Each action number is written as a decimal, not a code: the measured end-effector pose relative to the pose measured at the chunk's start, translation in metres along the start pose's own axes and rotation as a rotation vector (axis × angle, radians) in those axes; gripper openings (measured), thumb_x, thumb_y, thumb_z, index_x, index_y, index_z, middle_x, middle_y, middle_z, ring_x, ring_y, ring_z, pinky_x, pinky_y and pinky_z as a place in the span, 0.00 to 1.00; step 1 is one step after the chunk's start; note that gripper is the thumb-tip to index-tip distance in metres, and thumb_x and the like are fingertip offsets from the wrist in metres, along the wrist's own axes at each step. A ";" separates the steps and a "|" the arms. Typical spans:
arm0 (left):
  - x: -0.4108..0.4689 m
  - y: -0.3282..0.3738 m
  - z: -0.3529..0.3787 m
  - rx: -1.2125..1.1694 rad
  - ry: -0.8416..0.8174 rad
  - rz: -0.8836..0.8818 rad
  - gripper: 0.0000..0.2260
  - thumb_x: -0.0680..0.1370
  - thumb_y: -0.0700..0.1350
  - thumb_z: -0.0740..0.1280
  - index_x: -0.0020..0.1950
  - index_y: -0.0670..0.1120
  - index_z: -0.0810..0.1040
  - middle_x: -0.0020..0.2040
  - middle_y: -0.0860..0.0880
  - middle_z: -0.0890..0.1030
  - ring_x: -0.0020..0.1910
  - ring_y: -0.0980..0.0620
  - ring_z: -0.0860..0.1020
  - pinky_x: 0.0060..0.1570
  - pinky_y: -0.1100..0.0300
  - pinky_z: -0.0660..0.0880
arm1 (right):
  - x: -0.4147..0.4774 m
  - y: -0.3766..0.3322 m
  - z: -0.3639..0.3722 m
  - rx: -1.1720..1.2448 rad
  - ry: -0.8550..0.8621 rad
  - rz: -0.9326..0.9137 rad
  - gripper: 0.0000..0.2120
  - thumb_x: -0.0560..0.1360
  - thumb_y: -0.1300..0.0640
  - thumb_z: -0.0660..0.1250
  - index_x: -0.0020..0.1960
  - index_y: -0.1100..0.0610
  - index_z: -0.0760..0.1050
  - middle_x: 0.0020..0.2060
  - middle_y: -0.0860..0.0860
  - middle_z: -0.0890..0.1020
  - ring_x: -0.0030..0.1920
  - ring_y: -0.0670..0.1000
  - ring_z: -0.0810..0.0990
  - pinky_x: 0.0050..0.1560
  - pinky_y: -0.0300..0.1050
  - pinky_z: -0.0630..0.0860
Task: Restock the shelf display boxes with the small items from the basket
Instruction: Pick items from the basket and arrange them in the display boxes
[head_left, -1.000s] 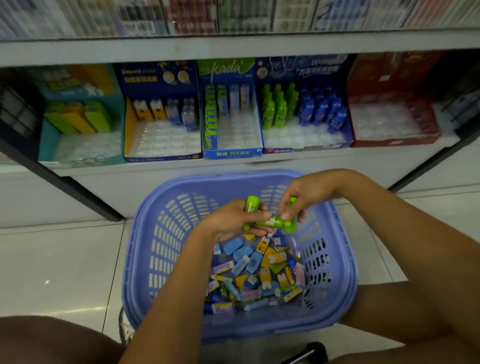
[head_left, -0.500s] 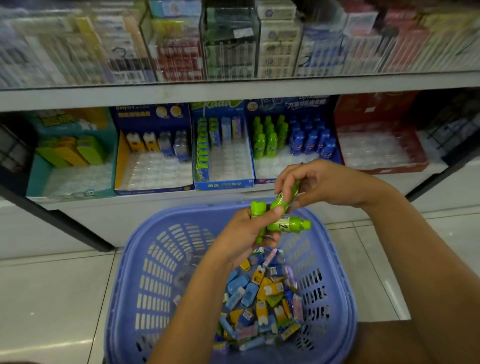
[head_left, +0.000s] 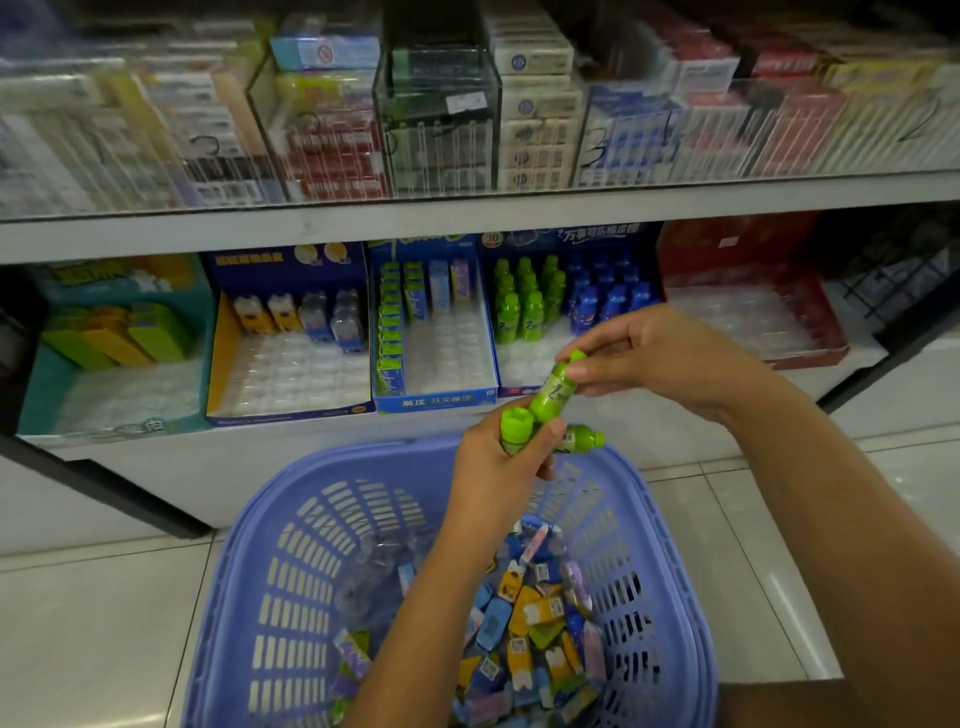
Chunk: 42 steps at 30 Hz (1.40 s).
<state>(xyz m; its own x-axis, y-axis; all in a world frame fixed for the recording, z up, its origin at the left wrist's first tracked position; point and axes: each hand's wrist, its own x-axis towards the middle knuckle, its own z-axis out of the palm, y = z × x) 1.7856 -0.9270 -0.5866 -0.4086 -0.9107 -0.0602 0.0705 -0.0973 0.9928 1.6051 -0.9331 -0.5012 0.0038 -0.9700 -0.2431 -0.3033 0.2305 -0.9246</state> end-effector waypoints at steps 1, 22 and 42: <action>0.001 0.000 0.000 -0.025 0.023 -0.021 0.03 0.77 0.43 0.68 0.49 0.48 0.80 0.31 0.53 0.81 0.30 0.55 0.78 0.36 0.60 0.79 | 0.003 -0.004 -0.003 -0.025 0.039 -0.048 0.10 0.68 0.62 0.73 0.49 0.59 0.83 0.42 0.55 0.86 0.43 0.49 0.85 0.45 0.36 0.81; 0.015 -0.007 -0.022 -0.417 0.055 -0.265 0.05 0.74 0.43 0.70 0.45 0.49 0.86 0.43 0.45 0.85 0.43 0.50 0.84 0.43 0.64 0.79 | 0.112 -0.003 -0.041 -0.973 0.051 -0.135 0.15 0.72 0.55 0.72 0.58 0.56 0.80 0.57 0.53 0.81 0.53 0.51 0.79 0.48 0.32 0.67; 0.001 0.015 -0.020 -0.914 0.124 -0.338 0.07 0.76 0.38 0.67 0.49 0.35 0.81 0.43 0.40 0.85 0.41 0.50 0.85 0.37 0.63 0.80 | 0.000 0.005 0.051 0.101 0.171 -0.112 0.12 0.70 0.62 0.72 0.53 0.62 0.80 0.46 0.60 0.84 0.43 0.51 0.83 0.44 0.37 0.80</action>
<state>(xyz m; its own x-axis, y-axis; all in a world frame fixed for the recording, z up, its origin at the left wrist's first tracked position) 1.8045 -0.9372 -0.5736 -0.4419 -0.8082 -0.3893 0.6657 -0.5863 0.4616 1.6517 -0.9278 -0.5207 -0.1322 -0.9869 -0.0921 -0.2133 0.1191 -0.9697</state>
